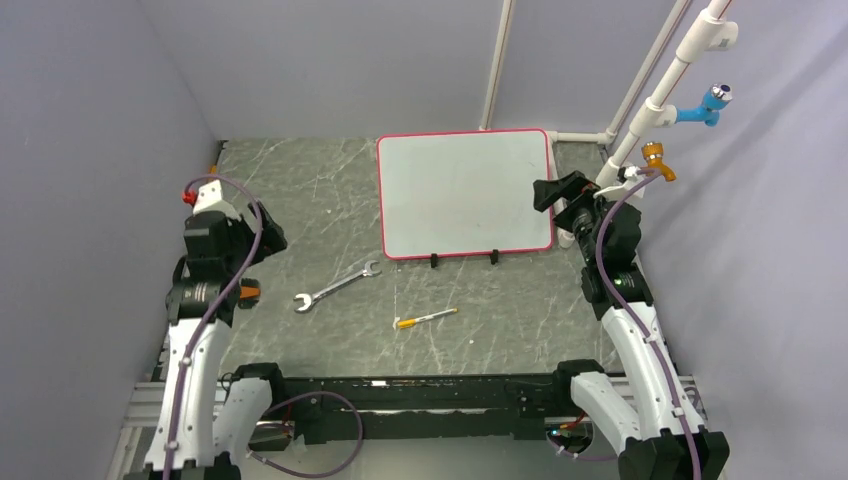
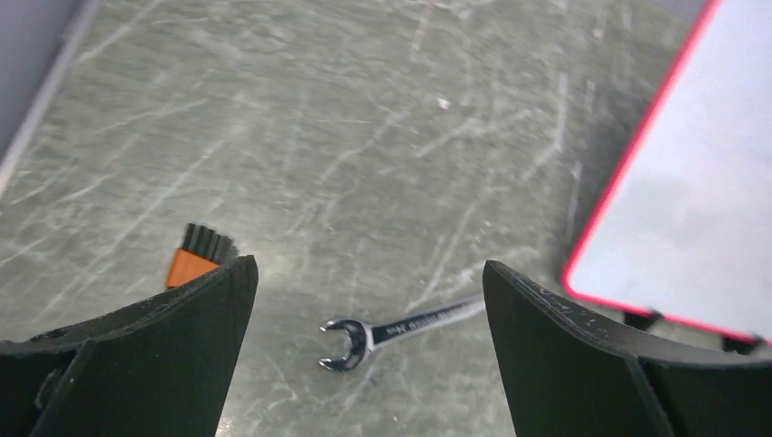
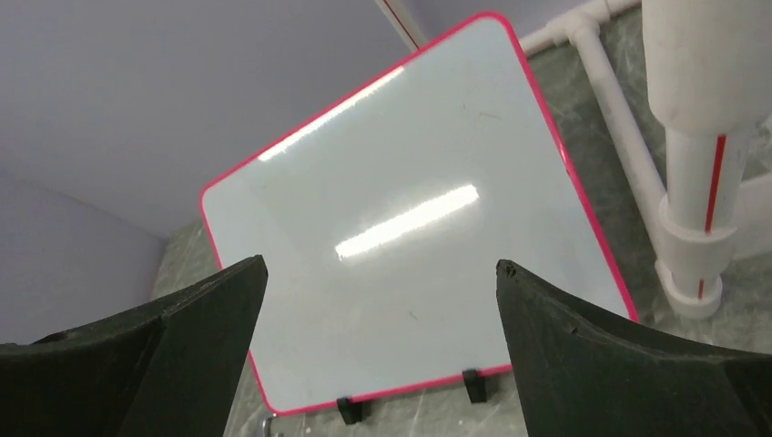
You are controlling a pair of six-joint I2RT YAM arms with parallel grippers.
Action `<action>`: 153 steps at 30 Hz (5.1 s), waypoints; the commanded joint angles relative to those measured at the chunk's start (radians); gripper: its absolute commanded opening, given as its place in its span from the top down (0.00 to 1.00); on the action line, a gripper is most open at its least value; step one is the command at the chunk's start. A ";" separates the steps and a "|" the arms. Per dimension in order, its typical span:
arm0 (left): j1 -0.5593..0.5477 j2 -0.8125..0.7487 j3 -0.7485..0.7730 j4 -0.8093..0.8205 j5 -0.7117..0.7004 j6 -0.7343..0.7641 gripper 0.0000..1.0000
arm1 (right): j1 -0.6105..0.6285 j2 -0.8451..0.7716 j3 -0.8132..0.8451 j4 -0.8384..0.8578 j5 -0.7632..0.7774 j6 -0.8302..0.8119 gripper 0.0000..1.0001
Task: Write a sentence on the whiteboard
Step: Pick up the whiteboard marker from the center of the board, then pass from the left arm to the right
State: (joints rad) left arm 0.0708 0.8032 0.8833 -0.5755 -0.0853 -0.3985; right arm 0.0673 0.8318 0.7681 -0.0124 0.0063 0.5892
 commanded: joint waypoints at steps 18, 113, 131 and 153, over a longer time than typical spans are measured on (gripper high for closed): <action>-0.590 0.024 0.010 0.032 0.089 0.156 0.05 | 0.037 0.021 0.034 -0.320 -0.261 0.085 0.01; -1.148 0.233 0.240 0.051 0.095 0.867 1.00 | 0.362 -0.004 0.111 -0.162 -0.818 0.143 0.01; -1.147 0.227 0.191 0.146 0.099 0.889 1.00 | 0.411 0.102 0.073 -0.051 -0.861 0.180 0.34; -1.148 0.217 0.189 0.127 0.205 0.912 1.00 | 0.495 0.166 0.053 -0.009 -0.884 0.213 0.65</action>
State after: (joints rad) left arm -1.0733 1.0367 1.0668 -0.4690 0.0891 0.4980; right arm 0.5495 0.9970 0.8326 -0.1085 -0.8482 0.7715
